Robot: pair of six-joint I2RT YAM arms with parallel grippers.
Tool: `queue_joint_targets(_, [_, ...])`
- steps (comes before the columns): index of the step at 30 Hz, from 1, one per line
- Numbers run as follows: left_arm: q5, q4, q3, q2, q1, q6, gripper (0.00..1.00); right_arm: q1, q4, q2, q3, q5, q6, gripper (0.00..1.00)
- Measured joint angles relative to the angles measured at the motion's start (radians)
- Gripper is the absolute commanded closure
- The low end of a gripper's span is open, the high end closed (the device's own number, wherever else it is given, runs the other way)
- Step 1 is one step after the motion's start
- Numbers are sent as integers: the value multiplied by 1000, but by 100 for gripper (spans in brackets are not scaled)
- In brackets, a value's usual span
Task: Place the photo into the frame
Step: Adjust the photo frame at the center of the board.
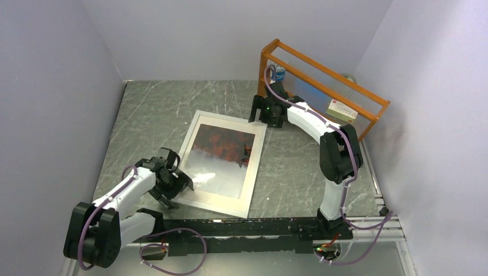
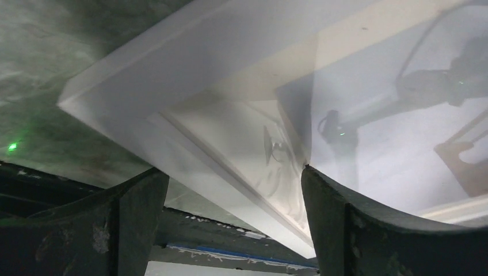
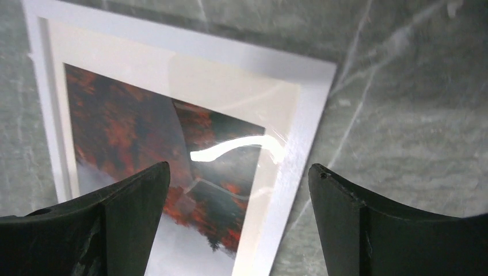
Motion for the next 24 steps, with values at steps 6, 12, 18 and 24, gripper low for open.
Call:
queue_joint_targets(6, [14, 50, -3, -21, -2, -28, 7, 7, 58, 32, 71, 28, -26, 10])
queue_joint_targets(12, [5, 100, 5, -19, 21, -19, 6, 14, 73, 189, 224, 122, -64, 11])
queue_joint_targets(18, [58, 128, 23, 37, 115, 15, 7, 21, 84, 286, 269, 152, -148, 9])
queue_joint_targets(24, [92, 133, 35, 69, 143, 35, 6, 23, 85, 347, 303, 158, -205, 8])
